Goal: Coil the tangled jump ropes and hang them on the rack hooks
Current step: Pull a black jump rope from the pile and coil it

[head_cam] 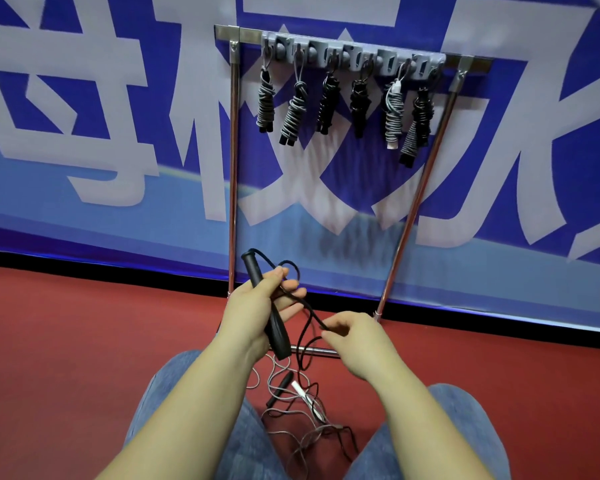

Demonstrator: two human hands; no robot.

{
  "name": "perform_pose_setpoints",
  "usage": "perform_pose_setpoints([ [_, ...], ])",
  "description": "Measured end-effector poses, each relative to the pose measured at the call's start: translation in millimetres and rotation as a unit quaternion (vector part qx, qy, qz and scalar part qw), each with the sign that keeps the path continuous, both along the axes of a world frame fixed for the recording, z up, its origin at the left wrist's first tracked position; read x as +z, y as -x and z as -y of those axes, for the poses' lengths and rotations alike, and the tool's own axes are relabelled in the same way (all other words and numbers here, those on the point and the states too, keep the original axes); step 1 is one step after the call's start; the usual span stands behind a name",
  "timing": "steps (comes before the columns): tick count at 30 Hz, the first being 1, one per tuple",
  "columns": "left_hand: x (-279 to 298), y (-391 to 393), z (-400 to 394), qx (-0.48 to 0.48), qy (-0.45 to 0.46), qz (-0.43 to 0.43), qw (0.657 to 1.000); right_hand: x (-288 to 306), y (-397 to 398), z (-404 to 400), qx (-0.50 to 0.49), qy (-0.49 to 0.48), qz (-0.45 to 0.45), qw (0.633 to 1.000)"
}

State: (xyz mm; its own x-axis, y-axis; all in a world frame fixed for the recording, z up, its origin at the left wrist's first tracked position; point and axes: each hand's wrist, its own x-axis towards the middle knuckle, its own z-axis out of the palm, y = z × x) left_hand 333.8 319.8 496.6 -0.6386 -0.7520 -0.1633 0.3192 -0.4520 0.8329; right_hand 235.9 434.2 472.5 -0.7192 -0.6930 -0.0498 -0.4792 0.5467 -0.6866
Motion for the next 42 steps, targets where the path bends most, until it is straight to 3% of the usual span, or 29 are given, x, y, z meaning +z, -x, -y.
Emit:
perform_pose_setpoints([
  [3, 3.4, 0.7, 1.1, 0.006, -0.012, -0.028, 1.0, -1.5, 3.5, -0.3, -0.024, 0.06, 0.009, 0.998],
  [5, 3.4, 1.3, 0.9, 0.009, -0.003, -0.027, 1.0, 3.1, 1.7, 2.4, -0.04, 0.131, 0.082, 0.987],
  [9, -1.7, 1.9, -0.2, -0.025, 0.046, 0.018, 0.998, 23.5, -7.5, 4.6, -0.075, 0.286, 0.336, 0.894],
  [12, -10.0, 1.8, -1.1, -0.056, 0.126, 0.093, 0.986, 34.4, -9.7, 0.8, -0.088, 0.347, 0.402, 0.843],
  [14, -14.1, 1.6, -1.2, -0.06, 0.186, 0.14, 0.971, 38.2, -11.0, -1.1, -0.097, 0.357, 0.396, 0.84],
  [18, -14.0, 1.1, -3.4, -0.051, 0.187, 0.151, 0.969, 44.3, -12.5, -1.7, -0.092, 0.363, 0.371, 0.85],
  [22, -17.4, -0.6, -2.2, -0.042, 0.242, 0.174, 0.953, 50.4, -15.4, -0.7, -0.073, 0.385, 0.366, 0.844],
  [25, -19.5, 0.4, -4.2, -0.074, 0.211, 0.145, 0.964, 51.9, -16.0, -0.3, -0.063, 0.375, 0.332, 0.863],
  [30, -16.8, 0.3, 2.1, 0.004, 0.134, 0.11, 0.985, 37.7, -3.5, -0.3, -0.104, 0.34, 0.234, 0.905],
  [35, -16.6, -6.1, 12.7, 0.044, 0.142, 0.114, 0.982, 16.2, 9.0, -1.8, -0.15, 0.301, 0.155, 0.929],
  [42, -9.6, -10.4, 8.7, -0.066, 0.205, 0.102, 0.971, 22.1, -4.2, 1.0, -0.057, 0.241, 0.077, 0.966],
])
